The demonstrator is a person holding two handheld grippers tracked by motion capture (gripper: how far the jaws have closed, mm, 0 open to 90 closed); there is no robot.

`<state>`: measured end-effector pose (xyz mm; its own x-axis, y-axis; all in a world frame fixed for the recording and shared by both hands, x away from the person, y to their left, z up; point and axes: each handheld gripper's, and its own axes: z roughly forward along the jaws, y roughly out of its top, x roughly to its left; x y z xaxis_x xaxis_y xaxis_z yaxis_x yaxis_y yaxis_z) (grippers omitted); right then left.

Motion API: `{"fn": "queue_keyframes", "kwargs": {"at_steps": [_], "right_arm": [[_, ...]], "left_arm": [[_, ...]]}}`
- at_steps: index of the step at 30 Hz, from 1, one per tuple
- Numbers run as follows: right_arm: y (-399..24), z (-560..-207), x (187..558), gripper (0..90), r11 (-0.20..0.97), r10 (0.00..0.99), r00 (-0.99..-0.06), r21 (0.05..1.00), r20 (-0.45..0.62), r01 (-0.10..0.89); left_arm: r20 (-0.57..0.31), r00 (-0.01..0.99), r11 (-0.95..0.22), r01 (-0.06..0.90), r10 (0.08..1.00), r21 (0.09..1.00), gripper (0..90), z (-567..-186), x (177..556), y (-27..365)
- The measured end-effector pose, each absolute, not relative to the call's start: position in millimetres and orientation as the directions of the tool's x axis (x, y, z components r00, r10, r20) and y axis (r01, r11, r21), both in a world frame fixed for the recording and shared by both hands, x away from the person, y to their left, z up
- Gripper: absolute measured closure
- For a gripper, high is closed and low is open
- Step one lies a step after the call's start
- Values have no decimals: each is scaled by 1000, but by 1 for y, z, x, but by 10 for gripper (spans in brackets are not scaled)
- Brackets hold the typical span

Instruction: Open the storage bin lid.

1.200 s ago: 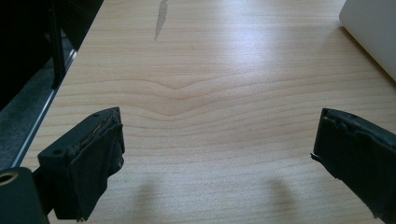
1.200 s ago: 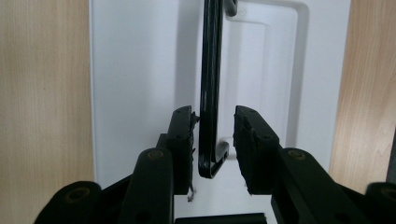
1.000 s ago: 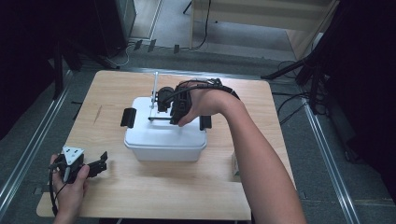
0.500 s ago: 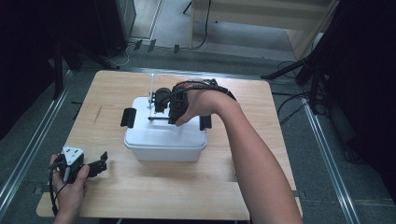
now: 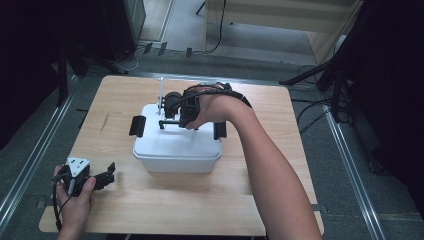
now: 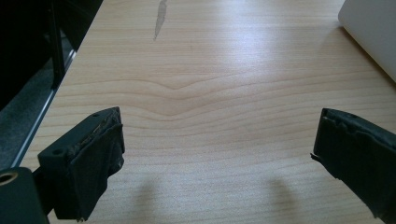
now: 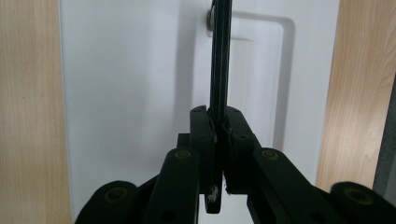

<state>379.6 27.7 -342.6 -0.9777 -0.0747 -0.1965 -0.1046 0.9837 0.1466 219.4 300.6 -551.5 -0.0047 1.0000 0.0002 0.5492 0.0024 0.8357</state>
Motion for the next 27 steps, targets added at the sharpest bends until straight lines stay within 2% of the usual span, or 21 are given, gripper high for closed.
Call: {"fn": "queue_keyframes", "kwargs": {"at_steps": [11, 27], "right_arm": [[30, -338, 378, 851, 983, -92, -972, 139, -214, -123], [23, -317, 376, 853, 973, -95, -969, 183, -226, -138]], "left_arm": [[-2, -5, 5, 548, 1000, 836, 27, -552, 219, 301], [-1, -5, 4, 546, 1000, 838, 27, -552, 219, 300]]}}
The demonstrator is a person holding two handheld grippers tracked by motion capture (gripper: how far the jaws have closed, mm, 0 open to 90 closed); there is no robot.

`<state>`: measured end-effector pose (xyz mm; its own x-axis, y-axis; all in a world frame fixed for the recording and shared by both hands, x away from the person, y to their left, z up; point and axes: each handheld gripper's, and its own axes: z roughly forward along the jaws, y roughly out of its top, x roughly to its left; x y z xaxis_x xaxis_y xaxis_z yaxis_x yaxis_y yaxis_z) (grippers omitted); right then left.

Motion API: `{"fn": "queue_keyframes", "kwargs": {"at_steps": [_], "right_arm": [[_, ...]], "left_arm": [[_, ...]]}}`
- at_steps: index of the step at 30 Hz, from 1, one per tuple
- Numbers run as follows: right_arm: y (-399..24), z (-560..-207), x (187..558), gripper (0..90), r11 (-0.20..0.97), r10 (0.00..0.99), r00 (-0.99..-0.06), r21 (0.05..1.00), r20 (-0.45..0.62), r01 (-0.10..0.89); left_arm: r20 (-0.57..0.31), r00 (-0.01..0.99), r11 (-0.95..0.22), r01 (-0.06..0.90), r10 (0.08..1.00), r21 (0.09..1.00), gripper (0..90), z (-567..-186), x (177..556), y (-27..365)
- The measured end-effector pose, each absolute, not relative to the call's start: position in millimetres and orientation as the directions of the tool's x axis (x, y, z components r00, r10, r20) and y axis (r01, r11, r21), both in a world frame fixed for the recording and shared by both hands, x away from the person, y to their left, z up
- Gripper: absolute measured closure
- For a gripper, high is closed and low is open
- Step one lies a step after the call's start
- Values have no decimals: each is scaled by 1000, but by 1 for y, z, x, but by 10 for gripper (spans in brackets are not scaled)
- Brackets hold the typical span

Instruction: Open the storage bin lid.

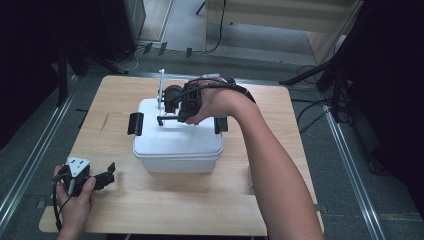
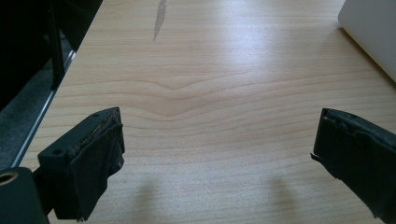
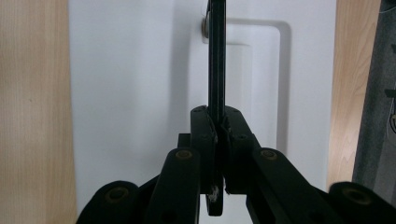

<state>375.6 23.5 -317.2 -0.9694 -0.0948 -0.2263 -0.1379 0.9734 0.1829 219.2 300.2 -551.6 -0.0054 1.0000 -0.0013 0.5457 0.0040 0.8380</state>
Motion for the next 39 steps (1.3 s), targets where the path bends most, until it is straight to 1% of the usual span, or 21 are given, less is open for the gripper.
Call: {"fn": "queue_keyframes", "kwargs": {"at_steps": [7, 17, 26, 29, 32, 35, 39], "right_arm": [[16, -310, 376, 854, 973, -77, -970, 193, -232, -123], [2, -304, 377, 854, 972, -84, -965, 194, -247, -134], [-21, -298, 379, 854, 977, -51, -967, 189, -248, -100], [-25, -297, 380, 854, 975, -59, -967, 193, -248, -109], [-33, -295, 381, 854, 978, -41, -968, 189, -248, -90], [-39, -294, 383, 854, 976, -48, -966, 195, -255, -100], [-47, -292, 383, 854, 977, -34, -966, 197, -258, -87]], "left_arm": [[-1, -5, 4, 546, 1000, 838, 28, -552, 219, 300], [-1, -6, 4, 547, 1000, 837, 27, -552, 219, 300], [-1, -8, 5, 547, 1000, 837, 27, -552, 219, 300], [1, -9, 4, 547, 1000, 837, 28, -552, 219, 300], [1, -9, 4, 547, 1000, 837, 28, -552, 219, 300], [0, -10, 6, 547, 1000, 837, 28, -552, 219, 300], [1, -11, 5, 548, 1000, 837, 27, -552, 219, 300]]}}
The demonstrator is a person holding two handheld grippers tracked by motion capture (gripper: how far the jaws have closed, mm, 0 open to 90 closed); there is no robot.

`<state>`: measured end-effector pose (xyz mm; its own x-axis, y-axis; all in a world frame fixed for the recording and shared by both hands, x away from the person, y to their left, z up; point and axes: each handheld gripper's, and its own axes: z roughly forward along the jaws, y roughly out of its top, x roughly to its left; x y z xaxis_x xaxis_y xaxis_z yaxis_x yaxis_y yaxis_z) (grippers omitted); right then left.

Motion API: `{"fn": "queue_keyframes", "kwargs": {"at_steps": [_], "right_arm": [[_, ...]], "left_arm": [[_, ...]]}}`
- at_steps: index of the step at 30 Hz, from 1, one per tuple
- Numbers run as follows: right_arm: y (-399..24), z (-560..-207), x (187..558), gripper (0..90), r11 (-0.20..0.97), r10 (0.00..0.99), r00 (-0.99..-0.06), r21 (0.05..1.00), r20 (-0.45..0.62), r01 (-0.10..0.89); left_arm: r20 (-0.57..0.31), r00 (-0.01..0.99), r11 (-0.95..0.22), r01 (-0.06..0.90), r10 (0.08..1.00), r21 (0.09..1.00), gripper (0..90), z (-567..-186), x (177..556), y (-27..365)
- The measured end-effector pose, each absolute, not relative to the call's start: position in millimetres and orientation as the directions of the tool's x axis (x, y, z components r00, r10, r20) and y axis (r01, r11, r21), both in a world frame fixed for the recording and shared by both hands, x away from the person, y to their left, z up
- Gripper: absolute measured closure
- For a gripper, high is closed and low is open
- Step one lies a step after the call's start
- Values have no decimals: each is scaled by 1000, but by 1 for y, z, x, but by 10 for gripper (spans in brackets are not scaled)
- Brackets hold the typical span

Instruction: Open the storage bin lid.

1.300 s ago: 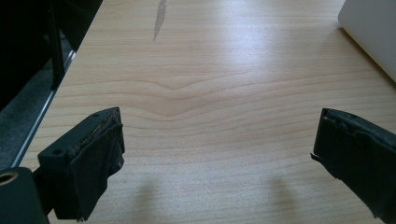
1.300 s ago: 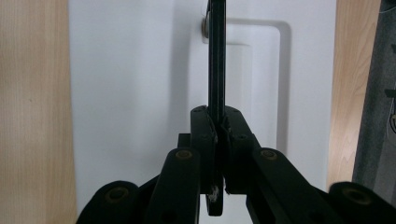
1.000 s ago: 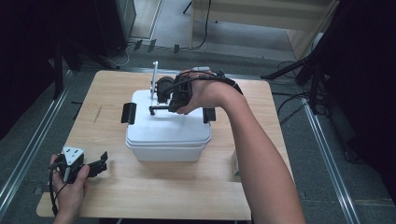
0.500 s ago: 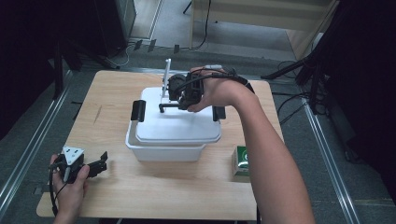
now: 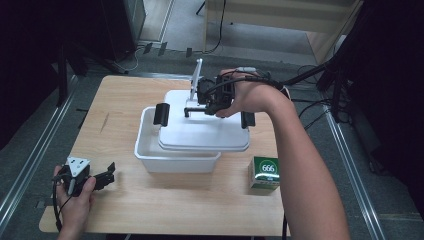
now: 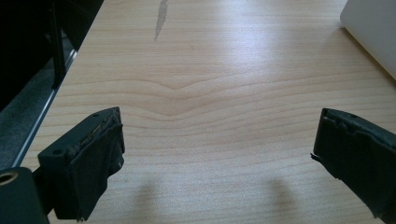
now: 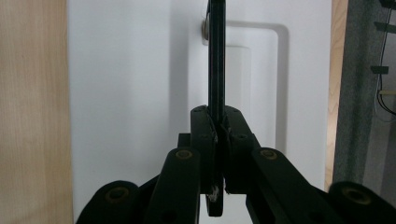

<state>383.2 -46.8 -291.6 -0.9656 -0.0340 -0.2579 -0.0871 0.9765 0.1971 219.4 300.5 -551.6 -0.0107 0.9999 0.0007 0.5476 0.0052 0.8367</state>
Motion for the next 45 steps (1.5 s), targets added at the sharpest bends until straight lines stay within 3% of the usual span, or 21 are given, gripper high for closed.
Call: {"fn": "queue_keyframes", "kwargs": {"at_steps": [45], "right_arm": [[-151, -283, 399, 856, 973, 66, -950, 232, -305, -7]], "left_arm": [[9, -4, -5, 548, 1000, 836, 28, -552, 219, 300]]}}
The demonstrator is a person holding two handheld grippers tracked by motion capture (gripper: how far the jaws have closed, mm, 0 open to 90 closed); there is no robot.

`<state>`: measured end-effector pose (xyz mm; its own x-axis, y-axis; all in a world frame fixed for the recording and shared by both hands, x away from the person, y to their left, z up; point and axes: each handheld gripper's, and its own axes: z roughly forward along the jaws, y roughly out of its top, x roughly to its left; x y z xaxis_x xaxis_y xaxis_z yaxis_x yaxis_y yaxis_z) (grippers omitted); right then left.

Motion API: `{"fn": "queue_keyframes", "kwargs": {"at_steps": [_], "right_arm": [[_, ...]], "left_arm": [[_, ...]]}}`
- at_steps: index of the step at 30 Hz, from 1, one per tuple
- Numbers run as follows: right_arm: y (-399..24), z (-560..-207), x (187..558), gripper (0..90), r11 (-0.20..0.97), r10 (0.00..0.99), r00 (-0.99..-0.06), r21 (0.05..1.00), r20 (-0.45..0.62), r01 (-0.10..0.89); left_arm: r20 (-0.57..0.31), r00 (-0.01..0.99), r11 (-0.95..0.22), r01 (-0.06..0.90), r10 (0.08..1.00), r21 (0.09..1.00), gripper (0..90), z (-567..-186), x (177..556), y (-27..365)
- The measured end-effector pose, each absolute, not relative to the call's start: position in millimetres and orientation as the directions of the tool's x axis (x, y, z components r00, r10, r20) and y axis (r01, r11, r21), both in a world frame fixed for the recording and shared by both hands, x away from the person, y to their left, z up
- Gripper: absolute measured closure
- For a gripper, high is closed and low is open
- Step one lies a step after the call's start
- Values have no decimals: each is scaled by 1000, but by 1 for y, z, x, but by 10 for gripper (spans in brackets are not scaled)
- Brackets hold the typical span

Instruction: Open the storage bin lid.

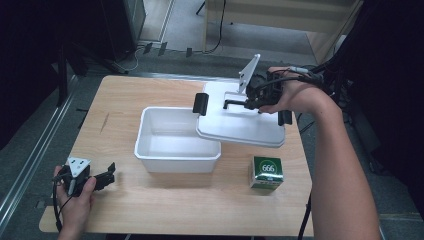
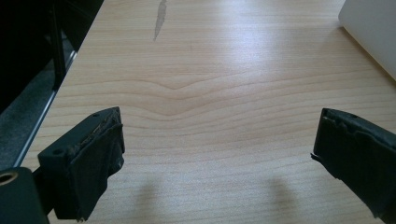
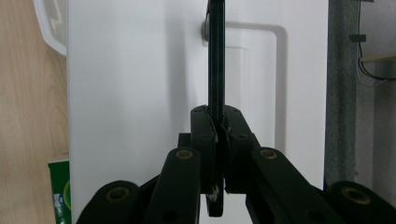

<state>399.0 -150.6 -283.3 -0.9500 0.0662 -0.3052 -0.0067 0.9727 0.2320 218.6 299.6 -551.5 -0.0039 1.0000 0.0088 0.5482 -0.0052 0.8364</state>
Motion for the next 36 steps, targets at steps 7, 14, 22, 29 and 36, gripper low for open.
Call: {"fn": "queue_keyframes", "kwargs": {"at_steps": [7, 14, 22, 29, 36], "right_arm": [[-170, -286, 402, 856, 974, 88, -943, 224, -322, 14], [-185, -286, 405, 857, 970, 125, -943, 236, -307, 51], [-199, -285, 407, 858, 966, 171, -938, 236, -302, 101], [-209, -290, 411, 857, 965, 190, -936, 234, -298, 121], [-217, -298, 414, 857, 966, 196, -933, 225, -302, 130]], "left_arm": [[11, -3, -8, 549, 1000, 836, 28, -551, 219, 300], [10, -6, -5, 547, 1000, 837, 28, -552, 219, 300], [12, -7, -6, 547, 1000, 837, 28, -552, 219, 299], [11, -9, -4, 545, 1000, 838, 28, -552, 219, 299], [11, -10, -4, 544, 1000, 839, 28, -552, 219, 299]]}}
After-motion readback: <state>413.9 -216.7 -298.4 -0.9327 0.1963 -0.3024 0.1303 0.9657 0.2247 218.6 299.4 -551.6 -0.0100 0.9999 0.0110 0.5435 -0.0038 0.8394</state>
